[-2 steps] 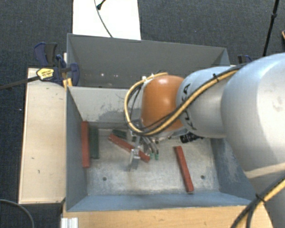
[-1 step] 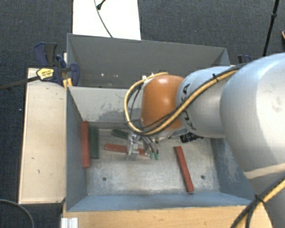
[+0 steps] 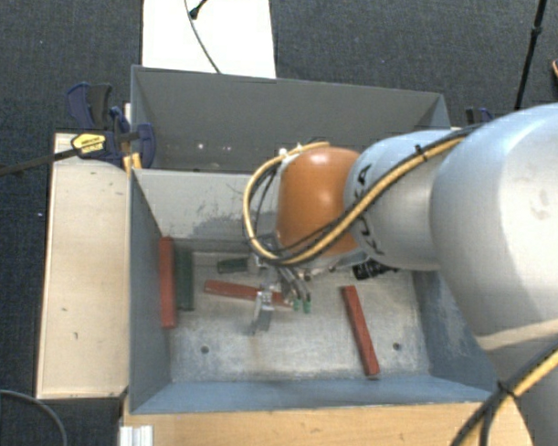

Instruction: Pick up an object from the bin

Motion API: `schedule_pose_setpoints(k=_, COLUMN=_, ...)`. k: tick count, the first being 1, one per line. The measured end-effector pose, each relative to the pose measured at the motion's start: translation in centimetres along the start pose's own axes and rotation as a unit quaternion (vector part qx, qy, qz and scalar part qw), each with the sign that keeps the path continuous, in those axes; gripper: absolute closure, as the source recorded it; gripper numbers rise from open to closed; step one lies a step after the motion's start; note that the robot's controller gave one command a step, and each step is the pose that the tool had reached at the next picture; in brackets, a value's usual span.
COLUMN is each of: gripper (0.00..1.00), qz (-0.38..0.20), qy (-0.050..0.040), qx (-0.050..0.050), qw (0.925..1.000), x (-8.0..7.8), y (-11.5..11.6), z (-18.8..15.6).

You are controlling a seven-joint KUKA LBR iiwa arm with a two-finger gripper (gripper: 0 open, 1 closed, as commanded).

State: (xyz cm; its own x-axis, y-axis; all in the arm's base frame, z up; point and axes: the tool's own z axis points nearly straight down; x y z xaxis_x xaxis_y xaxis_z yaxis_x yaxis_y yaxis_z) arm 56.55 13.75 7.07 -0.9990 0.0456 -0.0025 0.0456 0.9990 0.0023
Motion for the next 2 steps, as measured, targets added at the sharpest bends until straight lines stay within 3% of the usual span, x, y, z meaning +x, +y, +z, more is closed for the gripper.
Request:
schedule_pose_setpoints(k=1, gripper=1.00, qz=-0.002, qy=-0.0001, qx=0.000, qw=1.0000, x=0.0, y=0.0, z=0.0)
schedule_pose_setpoints(k=2, gripper=1.00, qz=0.007, qy=-0.0041, qx=-0.001, qw=1.0000, x=1.0, y=-0.8, z=-17.6)
